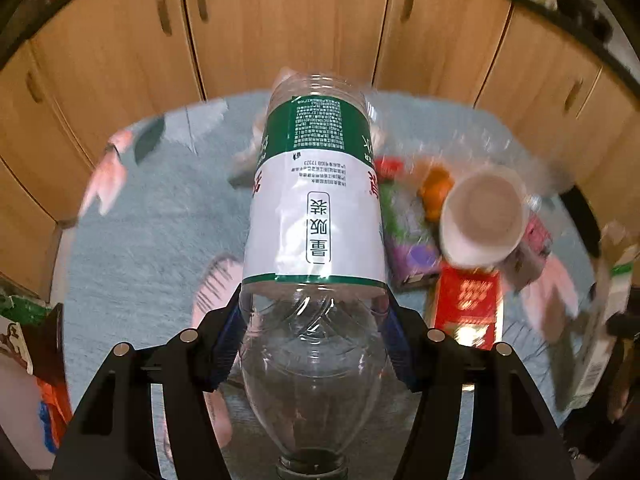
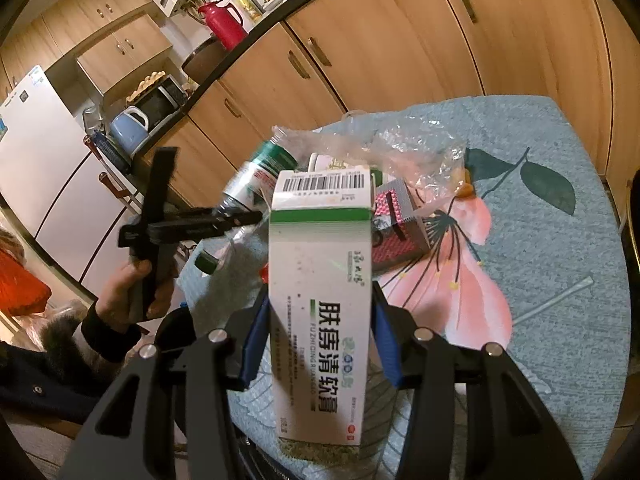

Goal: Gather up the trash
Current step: 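Carry both items to the black bin and open both grippers over it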

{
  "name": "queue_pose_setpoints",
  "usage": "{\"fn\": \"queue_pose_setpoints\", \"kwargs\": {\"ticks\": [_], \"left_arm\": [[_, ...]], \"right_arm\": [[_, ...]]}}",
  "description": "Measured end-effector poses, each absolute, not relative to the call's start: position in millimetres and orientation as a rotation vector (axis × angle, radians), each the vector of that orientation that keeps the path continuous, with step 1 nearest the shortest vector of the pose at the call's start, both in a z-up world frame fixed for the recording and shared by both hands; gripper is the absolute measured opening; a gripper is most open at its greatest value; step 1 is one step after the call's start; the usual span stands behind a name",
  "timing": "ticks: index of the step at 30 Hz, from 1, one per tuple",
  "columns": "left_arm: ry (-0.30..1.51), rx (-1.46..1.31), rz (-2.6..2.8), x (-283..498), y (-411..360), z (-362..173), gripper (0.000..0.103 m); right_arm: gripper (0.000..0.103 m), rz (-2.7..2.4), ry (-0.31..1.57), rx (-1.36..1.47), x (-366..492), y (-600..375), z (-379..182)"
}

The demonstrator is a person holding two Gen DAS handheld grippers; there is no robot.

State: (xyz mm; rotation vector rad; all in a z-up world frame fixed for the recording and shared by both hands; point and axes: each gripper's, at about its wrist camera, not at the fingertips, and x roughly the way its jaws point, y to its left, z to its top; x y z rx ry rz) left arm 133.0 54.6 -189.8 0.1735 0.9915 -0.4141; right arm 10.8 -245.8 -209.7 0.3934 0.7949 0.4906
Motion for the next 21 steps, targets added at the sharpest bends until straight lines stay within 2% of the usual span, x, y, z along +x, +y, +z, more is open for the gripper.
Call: {"fn": "queue_pose_setpoints", "kwargs": {"ticks": [7, 15, 21], "left_arm": [[0.887, 0.159, -0.524, 118, 17, -136, 0.059], [0.839, 0.224, -0.784, 104, -103, -111, 0.059], [0.813, 0.298, -0.932, 95, -200, -111, 0.059]], "right_arm": [[0.048, 0.428, 0.735, 0.416, -2, -277, -197], [0.046, 0.220, 0.636, 0.465, -30, -378, -175], [0.046, -0.001, 0.577, 0.439, -43, -469, -155]]}}
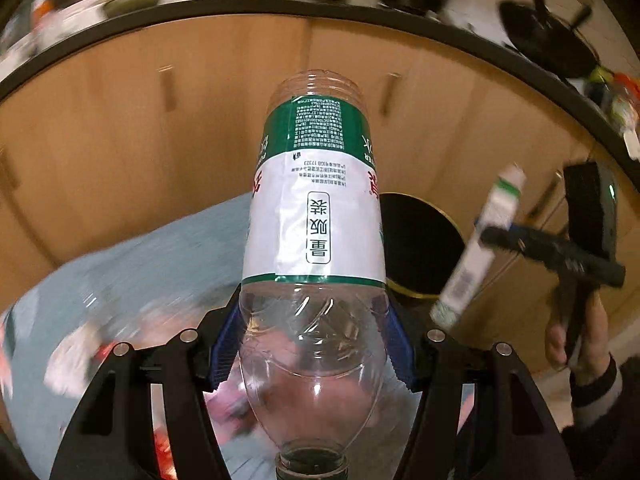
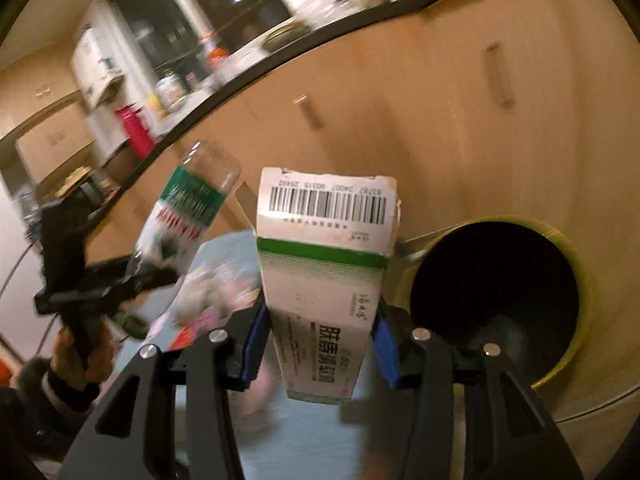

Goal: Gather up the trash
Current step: 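Carry both items to the black bin and open both grippers over it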

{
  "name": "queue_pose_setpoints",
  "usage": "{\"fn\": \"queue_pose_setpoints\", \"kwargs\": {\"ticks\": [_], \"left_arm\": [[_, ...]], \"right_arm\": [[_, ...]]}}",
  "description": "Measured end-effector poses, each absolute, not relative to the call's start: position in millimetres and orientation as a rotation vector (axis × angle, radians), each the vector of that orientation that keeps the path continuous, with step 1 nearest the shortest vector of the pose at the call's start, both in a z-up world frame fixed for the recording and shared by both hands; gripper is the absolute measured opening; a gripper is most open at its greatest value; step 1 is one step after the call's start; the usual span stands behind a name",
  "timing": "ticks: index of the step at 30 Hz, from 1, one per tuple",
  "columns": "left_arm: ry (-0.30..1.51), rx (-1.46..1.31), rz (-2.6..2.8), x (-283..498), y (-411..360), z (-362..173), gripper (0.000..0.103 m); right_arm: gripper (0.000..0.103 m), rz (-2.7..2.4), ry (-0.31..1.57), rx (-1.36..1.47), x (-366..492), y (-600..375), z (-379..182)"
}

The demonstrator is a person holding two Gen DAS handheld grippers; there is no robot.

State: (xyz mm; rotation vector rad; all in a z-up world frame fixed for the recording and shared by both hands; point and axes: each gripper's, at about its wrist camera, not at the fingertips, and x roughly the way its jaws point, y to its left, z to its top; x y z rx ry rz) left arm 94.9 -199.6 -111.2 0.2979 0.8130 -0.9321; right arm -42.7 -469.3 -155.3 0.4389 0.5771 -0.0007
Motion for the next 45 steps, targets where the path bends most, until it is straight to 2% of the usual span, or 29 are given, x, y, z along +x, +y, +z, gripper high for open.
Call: {"fn": "queue_pose_setpoints", "kwargs": {"ticks": [5, 15, 16, 17, 18, 32, 43, 44, 45], "left_arm": [[0.825, 0.352, -1.025, 86, -272, -122, 0.059], [0.900, 0.409, -1.093, 94, -371, -155, 0.059], [0.907, 0.409, -1.095, 95, -375, -158, 0.059], [0.917, 0.413, -1.097, 98, -382, -163, 0.059], [0.924, 0.414, -1.098, 99, -388, -165, 0.059], [1.018, 0.422, -1.131, 106, -441, -204, 0.059], [1.124, 0.528, -1.101, 111, -494, -248, 0.060], [1.119, 0.531, -1.093, 110, -495, -247, 0.066], [1.105, 0.531, -1.084, 109, -493, -246, 0.080]], "right_arm": [[0.046, -0.134, 0.613, 0.413, -33, -513, -177], [0.049, -0.287, 0.745, 0.406, -11, -561, -264], [0.061, -0.301, 0.756, 0.401, -6, -564, -266], [0.085, -0.319, 0.754, 0.397, -7, -565, -268], [0.093, -0.332, 0.732, 0.396, -12, -566, -268], [0.093, -0.377, 0.574, 0.466, -91, -551, -258], [0.093, -0.393, 0.540, 0.464, -119, -543, -243], [0.093, -0.392, 0.539, 0.461, -118, -542, -242], [0.093, -0.391, 0.536, 0.458, -119, -541, -241]]}}
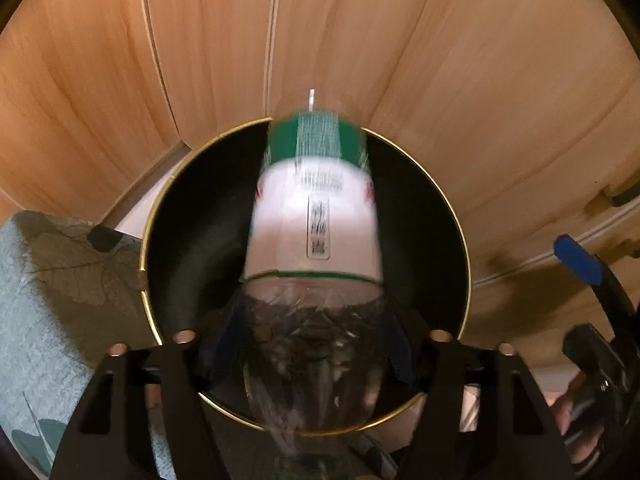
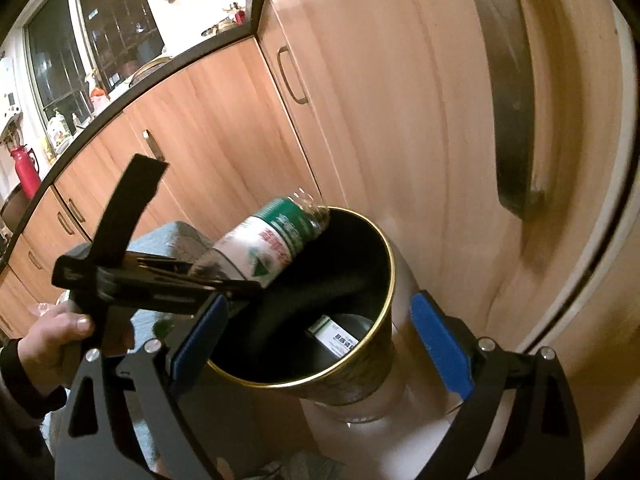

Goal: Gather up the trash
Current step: 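Carry both items to the black bin and open both grippers over it, then grasp the pink-black box with the right gripper while the left grasps the red cigarette pack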

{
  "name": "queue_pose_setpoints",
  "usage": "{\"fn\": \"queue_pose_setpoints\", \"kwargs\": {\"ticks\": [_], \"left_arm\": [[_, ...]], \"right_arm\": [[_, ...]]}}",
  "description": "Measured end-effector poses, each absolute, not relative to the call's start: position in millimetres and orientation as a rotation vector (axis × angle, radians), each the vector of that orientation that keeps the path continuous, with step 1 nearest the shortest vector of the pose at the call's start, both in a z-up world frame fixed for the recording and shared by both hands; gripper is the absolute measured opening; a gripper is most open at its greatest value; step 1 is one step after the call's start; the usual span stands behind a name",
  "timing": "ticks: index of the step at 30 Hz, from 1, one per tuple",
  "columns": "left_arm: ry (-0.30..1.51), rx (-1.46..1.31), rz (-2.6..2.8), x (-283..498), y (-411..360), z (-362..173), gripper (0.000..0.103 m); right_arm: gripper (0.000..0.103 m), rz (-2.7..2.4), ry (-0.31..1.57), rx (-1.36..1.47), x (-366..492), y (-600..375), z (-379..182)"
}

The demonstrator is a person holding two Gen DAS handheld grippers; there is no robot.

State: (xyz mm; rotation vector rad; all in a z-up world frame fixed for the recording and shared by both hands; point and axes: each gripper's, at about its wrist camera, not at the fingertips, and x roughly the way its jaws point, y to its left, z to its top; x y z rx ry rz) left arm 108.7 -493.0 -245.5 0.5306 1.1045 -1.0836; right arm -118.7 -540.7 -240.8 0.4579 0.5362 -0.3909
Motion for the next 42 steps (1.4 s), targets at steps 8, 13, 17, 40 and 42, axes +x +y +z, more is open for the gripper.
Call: {"fn": "queue_pose_setpoints", "kwargs": {"ticks": [8, 13, 17, 40, 42], "left_arm": [[1.031, 0.480, -1.030, 112, -472, -217, 0.094], [1.003, 0.399, -0.956, 121, -413, -188, 0.094], [0.951, 0.299, -0.877, 127, -325, -156, 0.094], [0.844, 0.056, -0.203, 117, 86, -183, 0.095], [0.846, 0.046, -0.212, 118, 86, -184, 0.094]], "right_arm": [[0.093, -0.382, 0.531, 0.456, -116, -531, -234], [0.095, -0.341, 0.521, 0.440, -108, -512, -218], [0.096, -0.239, 0.537, 0.403, -83, -474, -204], [0.080, 0.305, 0.851, 0.003, 113, -188, -216], [0.078, 0.306, 0.874, 0.001, 115, -190, -221]]}}
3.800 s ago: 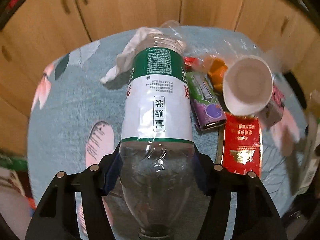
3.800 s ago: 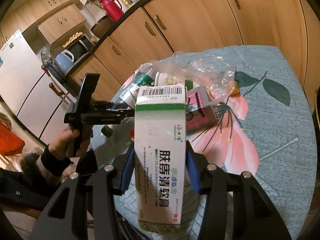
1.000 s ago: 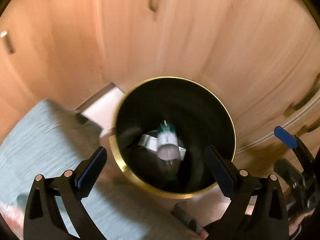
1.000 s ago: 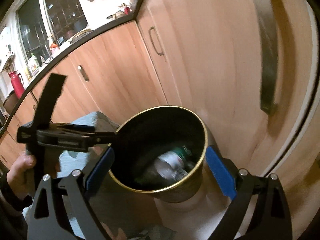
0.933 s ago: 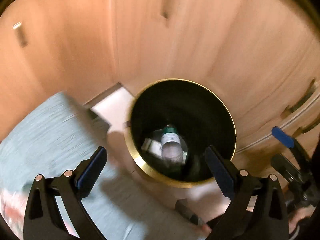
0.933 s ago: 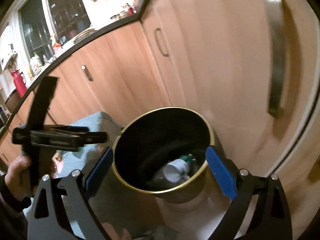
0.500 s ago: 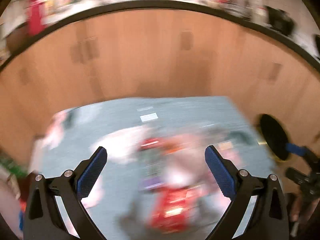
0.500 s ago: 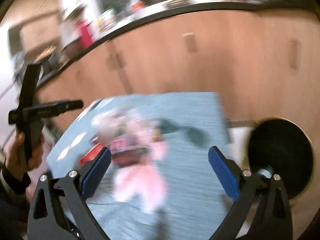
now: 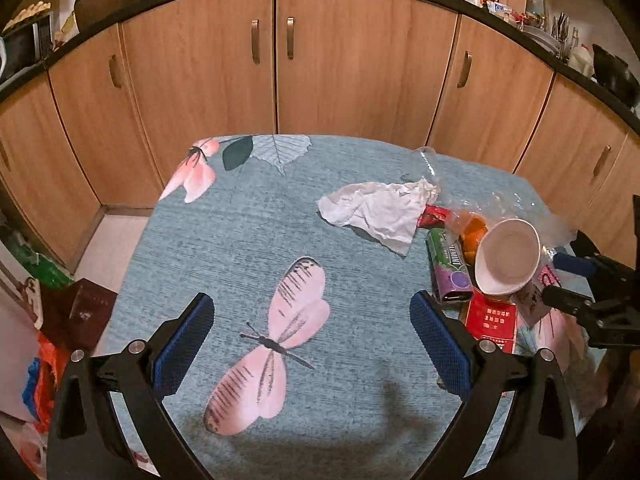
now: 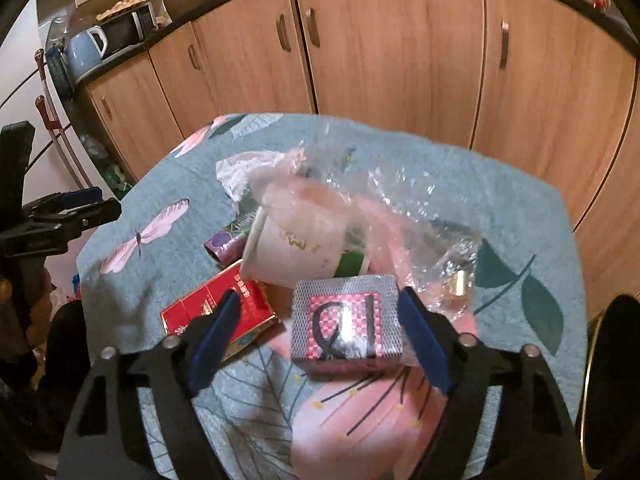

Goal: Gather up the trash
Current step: 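Grasp the pink-black box with the right gripper while the left grasps the red cigarette pack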

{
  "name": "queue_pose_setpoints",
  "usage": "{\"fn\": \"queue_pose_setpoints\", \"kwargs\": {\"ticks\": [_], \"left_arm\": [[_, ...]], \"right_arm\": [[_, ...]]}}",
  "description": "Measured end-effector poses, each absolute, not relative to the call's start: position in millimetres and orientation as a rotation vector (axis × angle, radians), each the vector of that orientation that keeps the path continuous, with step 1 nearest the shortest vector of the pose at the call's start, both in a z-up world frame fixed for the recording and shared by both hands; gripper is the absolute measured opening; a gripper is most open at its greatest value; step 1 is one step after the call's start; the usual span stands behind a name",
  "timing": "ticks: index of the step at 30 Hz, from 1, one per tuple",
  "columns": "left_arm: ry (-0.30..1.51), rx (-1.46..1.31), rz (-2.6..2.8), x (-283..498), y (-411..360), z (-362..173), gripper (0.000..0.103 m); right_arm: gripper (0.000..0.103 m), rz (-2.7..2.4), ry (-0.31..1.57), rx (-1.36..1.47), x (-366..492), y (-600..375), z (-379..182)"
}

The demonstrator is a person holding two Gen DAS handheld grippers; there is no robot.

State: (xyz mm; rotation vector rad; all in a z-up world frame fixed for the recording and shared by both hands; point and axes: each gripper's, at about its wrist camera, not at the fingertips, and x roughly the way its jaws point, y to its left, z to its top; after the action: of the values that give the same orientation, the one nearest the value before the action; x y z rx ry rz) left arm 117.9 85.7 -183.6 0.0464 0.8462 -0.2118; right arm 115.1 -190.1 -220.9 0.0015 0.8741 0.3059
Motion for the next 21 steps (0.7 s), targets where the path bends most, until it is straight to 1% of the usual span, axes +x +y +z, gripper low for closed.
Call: {"fn": "queue_pose_setpoints", "kwargs": {"ticks": [6, 8, 13, 15, 21], "left_arm": [[0.855, 0.023, -0.227, 121, 83, -191, 0.094], [0.860, 0.024, -0.233, 121, 80, -192, 0.095], [0.857, 0.040, -0.272, 116, 67, -192, 0.094], [0.853, 0.062, -0.286, 112, 58, -192, 0.095], [0.867, 0.079, -0.313, 110, 46, -195, 0.094]], "right_arm": [[0.075, 0.296, 0.882, -0.016, 114, -190, -225], [0.072, 0.282, 0.885, -0.039, 114, -187, -227], [0.070, 0.250, 0.862, -0.061, 110, -188, -223], [0.071, 0.244, 0.844, -0.063, 108, -190, -219], [0.071, 0.254, 0.885, -0.067, 112, -190, -232]]}}
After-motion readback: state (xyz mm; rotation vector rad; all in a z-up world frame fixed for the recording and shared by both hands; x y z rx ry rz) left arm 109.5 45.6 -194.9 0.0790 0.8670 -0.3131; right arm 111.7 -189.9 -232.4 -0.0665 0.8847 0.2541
